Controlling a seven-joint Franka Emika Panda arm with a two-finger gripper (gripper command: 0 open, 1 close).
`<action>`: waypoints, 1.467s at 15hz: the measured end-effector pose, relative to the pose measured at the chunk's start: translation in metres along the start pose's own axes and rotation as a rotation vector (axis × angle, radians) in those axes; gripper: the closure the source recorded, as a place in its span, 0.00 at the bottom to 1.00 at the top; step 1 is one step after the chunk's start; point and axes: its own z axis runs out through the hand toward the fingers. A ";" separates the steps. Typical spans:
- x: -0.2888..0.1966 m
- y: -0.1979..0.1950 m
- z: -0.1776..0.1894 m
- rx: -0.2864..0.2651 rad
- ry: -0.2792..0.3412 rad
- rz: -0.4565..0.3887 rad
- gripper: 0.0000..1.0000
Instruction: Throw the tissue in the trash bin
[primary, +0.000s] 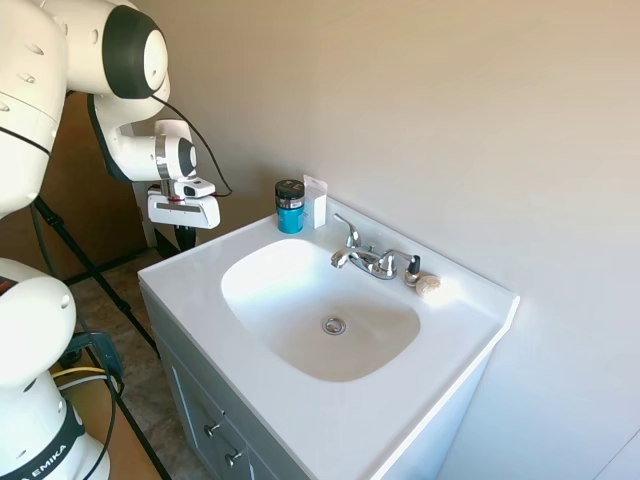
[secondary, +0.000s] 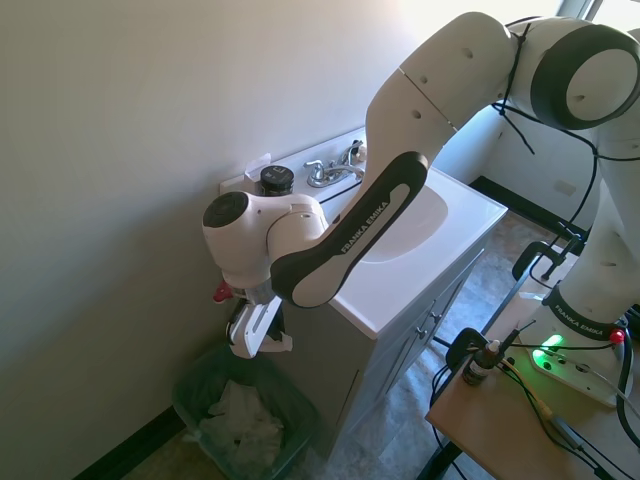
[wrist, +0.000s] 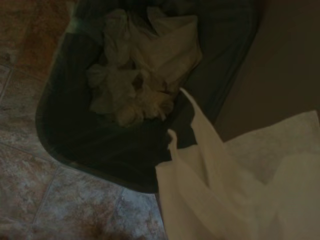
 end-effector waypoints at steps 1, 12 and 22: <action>0.001 -0.001 0.000 0.001 0.002 0.001 0.00; 0.007 -0.005 -0.012 0.021 0.012 0.015 0.00; 0.014 0.058 -0.122 0.111 0.107 0.053 0.00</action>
